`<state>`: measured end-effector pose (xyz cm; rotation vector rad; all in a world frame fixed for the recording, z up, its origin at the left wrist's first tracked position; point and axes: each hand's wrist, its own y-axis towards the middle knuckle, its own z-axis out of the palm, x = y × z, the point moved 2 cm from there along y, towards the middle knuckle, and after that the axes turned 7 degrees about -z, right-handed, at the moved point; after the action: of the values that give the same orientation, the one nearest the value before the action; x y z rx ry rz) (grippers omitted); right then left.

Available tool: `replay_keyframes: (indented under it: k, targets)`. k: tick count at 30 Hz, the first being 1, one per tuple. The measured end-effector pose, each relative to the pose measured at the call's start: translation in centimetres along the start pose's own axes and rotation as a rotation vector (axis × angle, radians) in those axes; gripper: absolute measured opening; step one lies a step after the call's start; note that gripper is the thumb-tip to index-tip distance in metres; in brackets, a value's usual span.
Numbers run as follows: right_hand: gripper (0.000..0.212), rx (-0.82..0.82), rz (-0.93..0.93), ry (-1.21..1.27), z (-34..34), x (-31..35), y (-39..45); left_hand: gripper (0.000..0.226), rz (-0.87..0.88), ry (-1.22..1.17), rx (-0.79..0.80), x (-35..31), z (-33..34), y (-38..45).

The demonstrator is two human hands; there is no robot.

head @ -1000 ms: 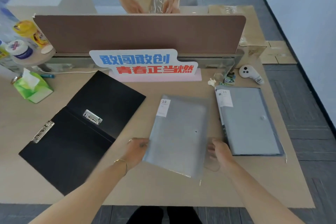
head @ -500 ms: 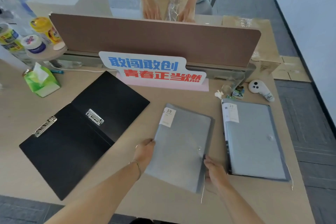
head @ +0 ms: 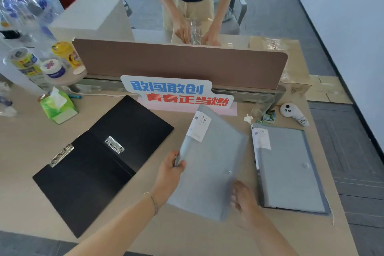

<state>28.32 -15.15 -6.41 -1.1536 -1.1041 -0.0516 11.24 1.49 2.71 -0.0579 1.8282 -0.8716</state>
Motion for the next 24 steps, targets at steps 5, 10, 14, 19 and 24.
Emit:
replay_keyframes:
  k: [5, 10, 14, 19, 24]
  targets:
    - [0.030, -0.063, -0.141, 0.172, 0.9, 3.8, -1.4, 0.013, 0.040, -0.157, -0.028, -2.8, -1.9, -1.7]
    - [0.027, -0.252, -0.467, -0.033, 0.5, 7.4, -3.7, 0.033, 0.100, -0.211, -0.013, -3.6, -1.7, -1.6]
    - [0.008, -0.378, -0.634, -0.172, -0.9, 10.1, -7.1, 0.030, 0.068, -0.151, 0.044, -3.9, 0.0, -1.2]
    - [0.008, -0.488, -0.718, -0.339, -5.5, 11.8, -7.8, 0.031, 0.047, -0.059, 0.153, -4.1, 3.5, -0.2]
    - [0.008, -0.544, -0.724, -0.414, -11.4, 13.0, -6.5, 0.033, 0.112, 0.129, 0.184, -4.9, 8.7, 1.4]
